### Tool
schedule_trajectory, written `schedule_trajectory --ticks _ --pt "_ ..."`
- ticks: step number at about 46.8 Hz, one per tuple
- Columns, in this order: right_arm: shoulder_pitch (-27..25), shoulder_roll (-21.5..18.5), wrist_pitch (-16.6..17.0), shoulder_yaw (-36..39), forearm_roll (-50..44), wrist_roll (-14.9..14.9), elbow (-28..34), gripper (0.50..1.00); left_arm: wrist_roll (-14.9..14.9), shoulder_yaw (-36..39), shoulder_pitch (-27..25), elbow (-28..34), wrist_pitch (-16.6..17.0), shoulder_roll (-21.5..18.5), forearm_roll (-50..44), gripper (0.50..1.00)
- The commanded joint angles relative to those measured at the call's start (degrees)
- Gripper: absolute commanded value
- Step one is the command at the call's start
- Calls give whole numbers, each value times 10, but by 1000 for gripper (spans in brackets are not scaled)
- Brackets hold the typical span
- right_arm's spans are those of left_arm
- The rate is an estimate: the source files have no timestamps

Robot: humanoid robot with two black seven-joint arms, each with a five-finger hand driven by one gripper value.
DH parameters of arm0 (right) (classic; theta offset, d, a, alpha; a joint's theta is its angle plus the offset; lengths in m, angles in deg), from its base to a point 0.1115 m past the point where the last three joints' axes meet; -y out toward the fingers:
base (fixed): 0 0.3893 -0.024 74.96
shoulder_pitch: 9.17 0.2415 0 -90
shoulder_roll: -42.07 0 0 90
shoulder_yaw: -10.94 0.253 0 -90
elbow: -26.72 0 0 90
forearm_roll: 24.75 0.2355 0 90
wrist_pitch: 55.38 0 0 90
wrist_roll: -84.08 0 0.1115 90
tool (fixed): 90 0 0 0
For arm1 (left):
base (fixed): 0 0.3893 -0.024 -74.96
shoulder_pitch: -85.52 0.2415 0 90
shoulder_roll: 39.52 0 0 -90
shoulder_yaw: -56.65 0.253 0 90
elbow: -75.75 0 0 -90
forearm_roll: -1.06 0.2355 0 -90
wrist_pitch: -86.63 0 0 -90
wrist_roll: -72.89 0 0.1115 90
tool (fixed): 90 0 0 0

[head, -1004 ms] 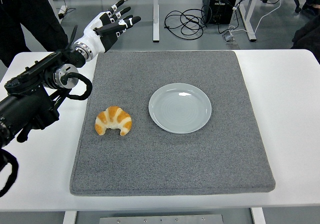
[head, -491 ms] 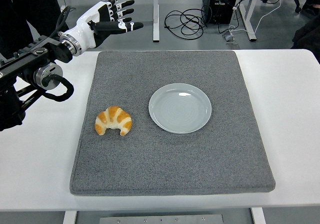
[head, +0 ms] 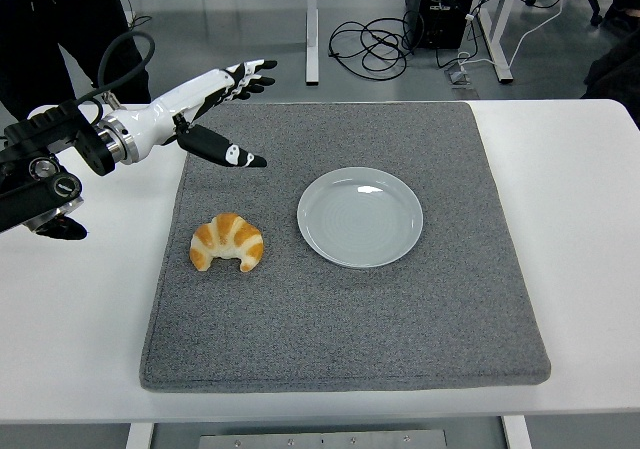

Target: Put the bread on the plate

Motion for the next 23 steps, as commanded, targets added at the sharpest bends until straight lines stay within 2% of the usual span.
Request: schedule_trajectory --ticks 1,14,23 --pt "0 0 0 0 0 0 0 1000 -1 12 4 2 8 -15 45 980" --pt "0 0 0 0 0 0 0 1000 -3 24 10 94 5 -99 165 980" --pt "0 0 -1 0 0 0 -1 1000 -8 33 13 105 2 -111 204 980"
